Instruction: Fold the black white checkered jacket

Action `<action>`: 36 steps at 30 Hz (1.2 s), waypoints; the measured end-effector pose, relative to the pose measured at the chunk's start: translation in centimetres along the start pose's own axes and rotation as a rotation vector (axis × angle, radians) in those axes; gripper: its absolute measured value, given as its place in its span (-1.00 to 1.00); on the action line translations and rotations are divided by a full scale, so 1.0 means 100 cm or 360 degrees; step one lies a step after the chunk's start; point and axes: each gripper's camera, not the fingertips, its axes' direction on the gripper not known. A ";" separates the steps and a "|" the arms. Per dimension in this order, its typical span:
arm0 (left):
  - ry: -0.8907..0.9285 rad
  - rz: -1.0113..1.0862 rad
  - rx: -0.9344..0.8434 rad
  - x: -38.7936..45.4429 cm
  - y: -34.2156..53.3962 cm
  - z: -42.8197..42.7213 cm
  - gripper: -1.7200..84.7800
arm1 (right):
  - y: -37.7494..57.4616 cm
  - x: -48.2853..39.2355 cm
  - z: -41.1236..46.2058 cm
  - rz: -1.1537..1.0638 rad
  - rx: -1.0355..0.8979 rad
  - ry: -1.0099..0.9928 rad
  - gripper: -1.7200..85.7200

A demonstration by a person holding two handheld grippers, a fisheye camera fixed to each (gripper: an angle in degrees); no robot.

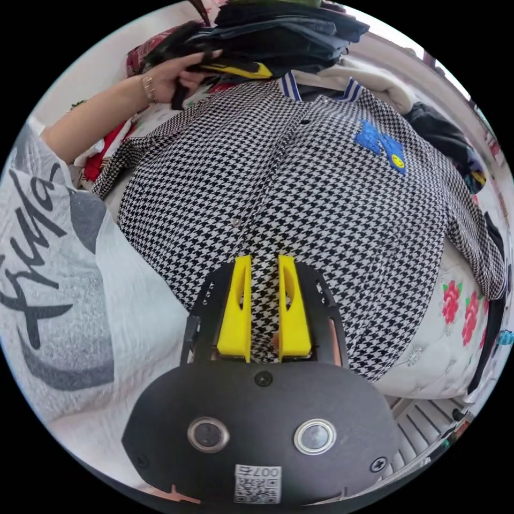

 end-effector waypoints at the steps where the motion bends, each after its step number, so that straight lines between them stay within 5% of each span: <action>1: 0.0022 0.0023 -0.0038 -0.001 -0.021 0.016 -0.82 | 0.005 -0.005 0.000 -0.0020 0.0040 0.0028 -0.85; 6: -0.0046 0.0035 -0.0334 -0.004 -0.081 0.093 -0.69 | 0.016 -0.006 -0.007 0.0030 0.0068 -0.0010 -0.93; 12: -0.0465 0.0255 -0.0475 0.024 -0.092 0.105 -0.91 | 0.037 -0.003 -0.037 0.0073 0.0142 -0.0030 -0.96; 21: -0.0110 -0.0038 -0.0305 0.012 -0.078 0.018 -0.97 | 0.103 0.055 -0.130 0.0217 0.0498 -0.0238 -0.97; 26: 0.0014 -0.0060 -0.0350 0.003 -0.080 -0.018 -0.97 | 0.140 0.120 -0.192 0.0170 0.0697 -0.0738 -0.97; 36: -0.0041 -0.0231 -0.0531 -0.044 -0.063 0.011 -0.96 | 0.115 0.123 -0.161 0.0050 0.0501 -0.0971 -0.97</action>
